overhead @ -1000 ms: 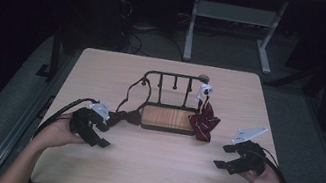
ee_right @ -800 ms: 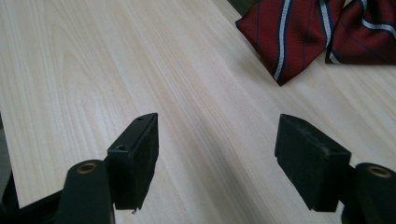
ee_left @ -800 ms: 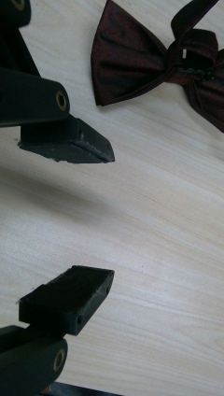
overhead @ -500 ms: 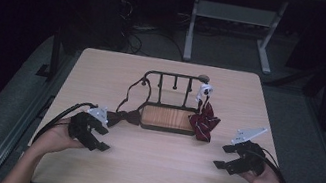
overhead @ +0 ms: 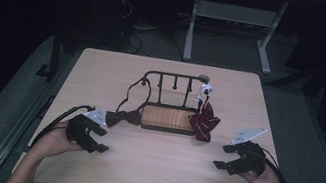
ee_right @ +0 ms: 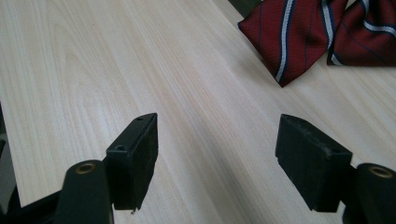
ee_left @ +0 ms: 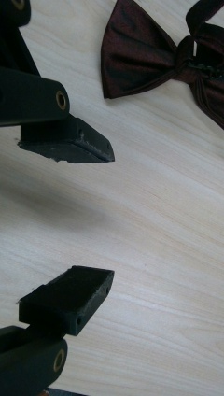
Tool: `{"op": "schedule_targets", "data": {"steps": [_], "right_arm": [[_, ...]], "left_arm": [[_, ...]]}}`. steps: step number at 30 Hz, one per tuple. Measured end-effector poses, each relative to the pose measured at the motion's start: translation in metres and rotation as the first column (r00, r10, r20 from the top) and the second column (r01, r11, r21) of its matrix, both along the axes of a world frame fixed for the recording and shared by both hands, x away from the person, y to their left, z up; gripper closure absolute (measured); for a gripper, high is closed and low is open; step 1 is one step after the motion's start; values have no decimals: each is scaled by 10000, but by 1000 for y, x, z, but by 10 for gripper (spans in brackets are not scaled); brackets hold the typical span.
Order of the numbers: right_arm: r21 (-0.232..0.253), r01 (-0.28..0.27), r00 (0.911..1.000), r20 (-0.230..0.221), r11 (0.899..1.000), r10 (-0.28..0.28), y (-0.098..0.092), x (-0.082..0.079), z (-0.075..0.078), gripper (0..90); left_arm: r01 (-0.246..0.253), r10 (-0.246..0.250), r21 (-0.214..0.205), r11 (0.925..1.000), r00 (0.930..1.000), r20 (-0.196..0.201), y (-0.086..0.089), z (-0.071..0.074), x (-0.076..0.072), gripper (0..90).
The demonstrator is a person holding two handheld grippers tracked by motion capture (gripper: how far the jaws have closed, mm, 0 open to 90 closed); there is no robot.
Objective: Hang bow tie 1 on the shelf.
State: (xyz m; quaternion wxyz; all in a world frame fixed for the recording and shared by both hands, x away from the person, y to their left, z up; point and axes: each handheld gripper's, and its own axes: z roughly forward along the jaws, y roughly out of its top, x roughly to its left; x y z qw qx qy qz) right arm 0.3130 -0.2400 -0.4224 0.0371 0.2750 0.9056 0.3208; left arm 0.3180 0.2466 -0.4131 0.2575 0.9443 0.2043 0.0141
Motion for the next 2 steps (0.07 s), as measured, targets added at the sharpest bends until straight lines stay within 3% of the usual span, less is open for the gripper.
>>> {"op": "schedule_targets", "data": {"steps": [2], "right_arm": [[7, -40, 10000, 17, 10000, 40, 0, 0, 0, 293]], "left_arm": [[21, -21, -66, 10000, 10000, 41, -1, -2, -1, 368]]}}
